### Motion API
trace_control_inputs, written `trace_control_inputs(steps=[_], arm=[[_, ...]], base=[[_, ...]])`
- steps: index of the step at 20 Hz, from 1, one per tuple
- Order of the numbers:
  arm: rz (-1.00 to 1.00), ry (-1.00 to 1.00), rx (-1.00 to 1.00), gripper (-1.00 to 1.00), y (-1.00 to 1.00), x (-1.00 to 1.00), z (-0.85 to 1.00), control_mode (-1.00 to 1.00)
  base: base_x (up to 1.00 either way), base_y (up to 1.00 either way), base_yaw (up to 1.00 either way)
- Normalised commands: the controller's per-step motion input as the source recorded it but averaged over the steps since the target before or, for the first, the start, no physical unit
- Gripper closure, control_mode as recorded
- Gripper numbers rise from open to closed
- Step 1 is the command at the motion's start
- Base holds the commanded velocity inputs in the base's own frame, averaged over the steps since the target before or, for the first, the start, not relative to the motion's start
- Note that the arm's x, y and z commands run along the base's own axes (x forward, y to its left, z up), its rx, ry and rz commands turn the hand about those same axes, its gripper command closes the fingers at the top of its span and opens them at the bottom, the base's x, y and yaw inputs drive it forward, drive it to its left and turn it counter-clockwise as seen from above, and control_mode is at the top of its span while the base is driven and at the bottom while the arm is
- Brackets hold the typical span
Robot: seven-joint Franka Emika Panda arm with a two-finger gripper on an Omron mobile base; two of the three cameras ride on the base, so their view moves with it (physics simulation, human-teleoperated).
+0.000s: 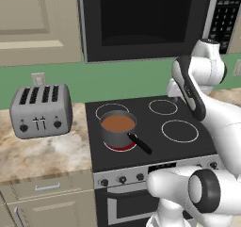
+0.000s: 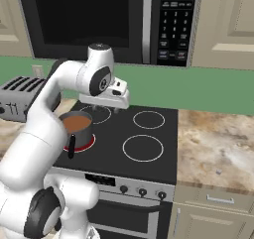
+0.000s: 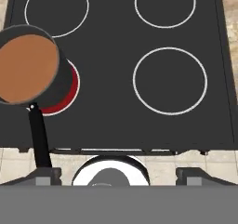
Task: Pick up the sugar cube(s) and place them in the saucepan with hot chocolate.
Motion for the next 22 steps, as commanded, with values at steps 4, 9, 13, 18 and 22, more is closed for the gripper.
trace_control_inputs(steps=[4, 9, 13, 18, 22], arm=[[-0.13, 0.0, 0.04, -1.0, -1.0, -0.1, -0.14, -1.0], [-0.11, 0.0, 0.0, -1.0, -1.0, -0.03, -0.46, -1.0], [-0.1, 0.09, 0.0, -1.0, -1.0, -0.02, -0.66, -1.0], [-0.11, 0.09, 0.0, -1.0, -1.0, 0.0, -0.81, -1.0], [-0.14, 0.05, 0.0, -1.0, -0.91, -0.04, -0.59, -1.0]], base=[[0.0, 0.0, 0.0], [0.0, 0.0, 0.0], [0.0, 0.0, 0.0], [0.0, 0.0, 0.0], [0.0, 0.0, 0.0]])
